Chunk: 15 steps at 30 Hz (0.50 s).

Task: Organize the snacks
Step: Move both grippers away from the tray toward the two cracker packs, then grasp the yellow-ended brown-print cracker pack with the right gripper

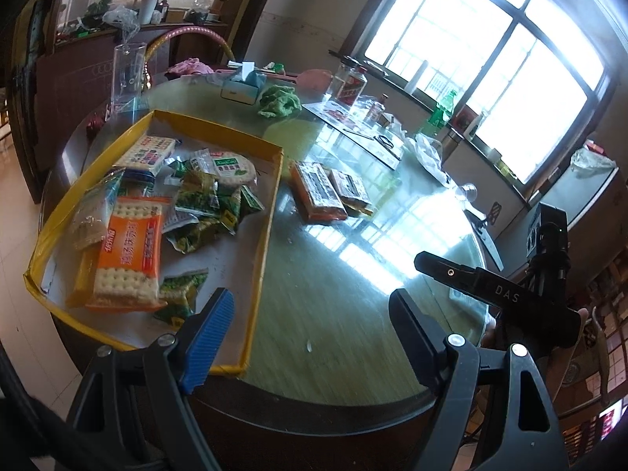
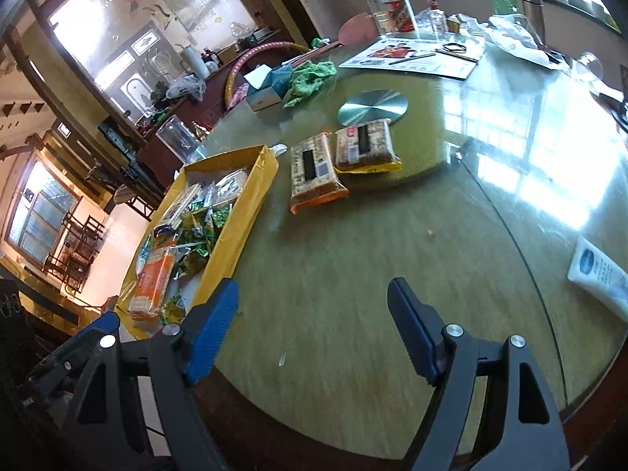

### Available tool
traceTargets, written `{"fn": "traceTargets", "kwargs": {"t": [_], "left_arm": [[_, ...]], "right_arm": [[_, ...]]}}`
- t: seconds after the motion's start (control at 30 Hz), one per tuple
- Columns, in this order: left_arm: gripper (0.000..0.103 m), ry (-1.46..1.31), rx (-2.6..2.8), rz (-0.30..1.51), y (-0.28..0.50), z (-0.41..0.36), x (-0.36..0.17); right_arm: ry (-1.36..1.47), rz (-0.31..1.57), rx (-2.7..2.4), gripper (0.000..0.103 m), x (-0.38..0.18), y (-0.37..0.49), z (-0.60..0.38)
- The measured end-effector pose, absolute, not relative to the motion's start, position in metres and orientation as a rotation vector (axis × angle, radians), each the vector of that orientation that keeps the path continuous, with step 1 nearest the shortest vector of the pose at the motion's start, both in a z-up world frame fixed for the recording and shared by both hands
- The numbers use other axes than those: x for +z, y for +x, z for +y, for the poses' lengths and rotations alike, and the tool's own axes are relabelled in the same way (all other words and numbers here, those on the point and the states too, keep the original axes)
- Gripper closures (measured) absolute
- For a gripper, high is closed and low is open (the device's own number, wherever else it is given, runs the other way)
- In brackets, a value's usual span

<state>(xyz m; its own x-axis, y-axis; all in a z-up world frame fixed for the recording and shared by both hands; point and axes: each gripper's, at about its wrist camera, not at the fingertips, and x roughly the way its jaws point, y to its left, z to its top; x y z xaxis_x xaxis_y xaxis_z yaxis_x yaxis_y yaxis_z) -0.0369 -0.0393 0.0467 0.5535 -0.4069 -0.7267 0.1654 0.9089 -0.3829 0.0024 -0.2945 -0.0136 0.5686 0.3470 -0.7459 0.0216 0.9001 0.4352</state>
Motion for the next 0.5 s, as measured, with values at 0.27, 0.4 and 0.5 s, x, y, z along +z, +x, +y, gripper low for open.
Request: {"fn": "traceTargets", "kwargs": {"t": [0.27,0.4,0.5], "left_arm": [[0.022,-0.307,-0.337,0.967,-0.007,-0.031,0.031],[0.022,-0.319,-0.350,0.989,0.004,-0.033,0.024],[0.022,-0.308,-0.348,0.994,0.009,-0.037,0.021]], "right_arm": [[0.416,0.976,0.197,0.024,-0.024,0.040,-0.300],[0.393,1.003,0.190,0.024,-0.036,0.071,-0.304],[0.366,1.028,0.154,0.024,-0.047,0.099,-0.310]]}}
